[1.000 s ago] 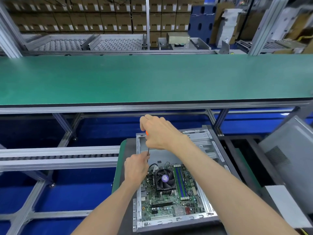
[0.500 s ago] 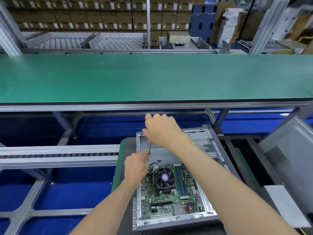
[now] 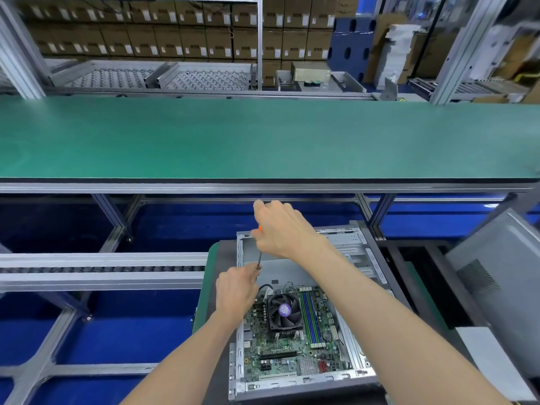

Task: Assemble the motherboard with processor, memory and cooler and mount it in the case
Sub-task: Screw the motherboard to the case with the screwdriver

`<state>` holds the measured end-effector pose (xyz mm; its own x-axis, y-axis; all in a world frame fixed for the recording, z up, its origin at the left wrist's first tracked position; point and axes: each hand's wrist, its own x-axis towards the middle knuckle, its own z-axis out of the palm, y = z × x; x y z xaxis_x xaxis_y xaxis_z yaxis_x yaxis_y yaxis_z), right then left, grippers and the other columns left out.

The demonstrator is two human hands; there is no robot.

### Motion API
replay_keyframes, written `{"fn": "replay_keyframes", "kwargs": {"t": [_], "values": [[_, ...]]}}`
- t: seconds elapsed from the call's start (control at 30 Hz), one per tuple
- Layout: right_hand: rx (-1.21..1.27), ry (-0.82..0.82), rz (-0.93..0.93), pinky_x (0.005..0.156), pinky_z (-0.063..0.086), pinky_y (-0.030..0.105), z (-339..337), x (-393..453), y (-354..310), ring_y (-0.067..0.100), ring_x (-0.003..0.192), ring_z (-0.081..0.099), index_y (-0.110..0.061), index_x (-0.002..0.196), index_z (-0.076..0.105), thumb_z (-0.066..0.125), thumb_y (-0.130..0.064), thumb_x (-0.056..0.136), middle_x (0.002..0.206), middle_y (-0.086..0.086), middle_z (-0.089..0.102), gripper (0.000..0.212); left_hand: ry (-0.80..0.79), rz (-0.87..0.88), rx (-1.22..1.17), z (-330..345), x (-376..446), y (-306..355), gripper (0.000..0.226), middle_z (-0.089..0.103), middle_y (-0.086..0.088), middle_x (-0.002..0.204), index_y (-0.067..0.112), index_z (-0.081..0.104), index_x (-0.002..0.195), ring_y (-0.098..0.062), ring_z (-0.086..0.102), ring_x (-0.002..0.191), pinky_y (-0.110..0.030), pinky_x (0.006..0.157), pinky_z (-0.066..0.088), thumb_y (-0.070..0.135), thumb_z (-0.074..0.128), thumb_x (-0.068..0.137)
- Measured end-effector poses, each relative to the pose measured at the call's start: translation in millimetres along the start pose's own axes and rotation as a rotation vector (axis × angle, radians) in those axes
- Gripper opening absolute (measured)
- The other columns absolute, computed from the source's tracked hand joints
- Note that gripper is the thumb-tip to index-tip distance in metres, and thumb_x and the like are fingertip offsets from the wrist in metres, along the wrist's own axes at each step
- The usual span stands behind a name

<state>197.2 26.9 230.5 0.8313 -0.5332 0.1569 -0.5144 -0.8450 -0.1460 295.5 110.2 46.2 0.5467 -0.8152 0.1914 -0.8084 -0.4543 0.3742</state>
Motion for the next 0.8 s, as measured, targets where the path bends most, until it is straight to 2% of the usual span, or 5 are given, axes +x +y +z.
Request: {"fn": "replay_keyframes", "kwargs": {"t": [0.17,0.3,0.5,0.63,0.8], "values": [[0.194,-0.07,0.049,0.069,0.051,0.044,-2,-3,5,0.03,0.083,0.05,-0.014,0.104,0.042,0.057,-0.011,0.084,0.095,0.01,0.053,0.025,-0.1,-0.038,-0.112,-10,4,0,0.023,0.071,-0.002,0.076,0.037,0.072,0.113,-0.025,0.065,0.075,-0.033,0.065,0.046,0.041,0.055,0.098],[0.254,-0.057,0.113,0.074,0.052,0.044,5,-5,14,0.033,0.089,0.051,-0.018,0.101,0.042,0.056,-0.012,0.086,0.098,0.012,0.057,0.022,-0.16,-0.113,-0.346,-23,8,-1,0.019,0.069,-0.001,0.067,0.03,0.078,0.104,-0.018,0.066,0.056,-0.028,0.061,0.052,0.039,0.068,0.091],[0.411,0.09,0.235,0.065,0.033,0.034,22,-12,17,0.025,0.089,0.044,-0.024,0.093,0.047,0.071,-0.031,0.081,0.091,0.003,0.059,0.028,-0.172,-0.133,-0.331,-28,5,4,0.021,0.075,-0.011,0.093,0.029,0.077,0.107,-0.024,0.068,0.075,-0.031,0.067,0.054,0.04,0.067,0.092],[0.594,0.199,0.369,0.07,0.035,0.035,36,-20,17,0.024,0.075,0.047,-0.014,0.067,0.05,0.073,-0.034,0.077,0.065,-0.001,0.057,0.032,-0.179,-0.167,-0.382,-31,6,2,0.015,0.074,-0.014,0.089,0.03,0.079,0.101,-0.01,0.053,0.047,-0.023,0.05,0.041,0.036,0.07,0.09],[0.695,0.142,0.479,0.078,0.051,0.037,52,-21,16,0.026,0.076,0.063,-0.004,0.073,0.063,0.067,-0.029,0.084,0.059,0.006,0.066,0.027,-0.165,-0.178,-0.353,-29,1,4,0.015,0.074,-0.012,0.094,0.035,0.077,0.103,-0.013,0.054,0.051,-0.025,0.052,0.041,0.038,0.067,0.092]]}}
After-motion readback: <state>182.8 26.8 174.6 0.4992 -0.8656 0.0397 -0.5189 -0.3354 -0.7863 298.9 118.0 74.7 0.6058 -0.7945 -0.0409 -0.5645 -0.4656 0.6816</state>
